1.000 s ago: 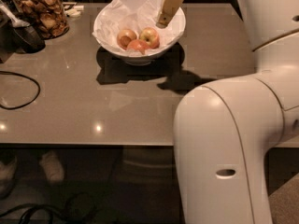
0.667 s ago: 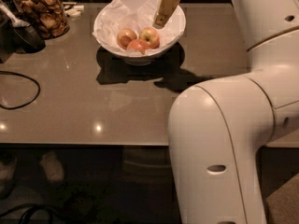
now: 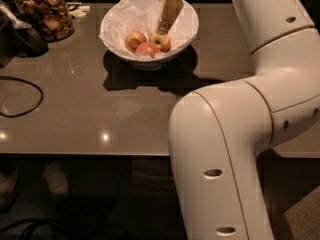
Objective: Pick apple from white bowl
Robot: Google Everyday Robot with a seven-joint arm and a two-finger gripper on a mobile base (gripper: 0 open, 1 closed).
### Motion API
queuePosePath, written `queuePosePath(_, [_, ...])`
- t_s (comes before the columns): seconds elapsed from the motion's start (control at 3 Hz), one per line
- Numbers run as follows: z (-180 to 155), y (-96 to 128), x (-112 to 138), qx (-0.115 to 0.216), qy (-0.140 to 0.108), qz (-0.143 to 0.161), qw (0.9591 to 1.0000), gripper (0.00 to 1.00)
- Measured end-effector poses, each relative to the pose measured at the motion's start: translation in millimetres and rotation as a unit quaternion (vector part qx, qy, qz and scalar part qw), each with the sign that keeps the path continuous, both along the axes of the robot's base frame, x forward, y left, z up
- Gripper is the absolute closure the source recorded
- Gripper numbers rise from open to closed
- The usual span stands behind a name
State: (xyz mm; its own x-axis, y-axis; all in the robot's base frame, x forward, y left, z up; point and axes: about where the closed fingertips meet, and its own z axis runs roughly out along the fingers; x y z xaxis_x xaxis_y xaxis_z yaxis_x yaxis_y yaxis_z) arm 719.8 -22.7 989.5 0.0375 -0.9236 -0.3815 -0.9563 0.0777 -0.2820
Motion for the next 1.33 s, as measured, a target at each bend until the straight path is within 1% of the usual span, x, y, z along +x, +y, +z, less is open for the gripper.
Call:
queuePosePath(0.33, [-10,9,3,-0.006,0.007,0.008,0.9999,0.30])
queuePosePath(0.67, [-18,12,7,-0.013,0.013,0.009,0.9998,0.33])
queuePosePath(1.33, [-44,7,17,-0.031,0.032,-0.003,0.9990,0.34])
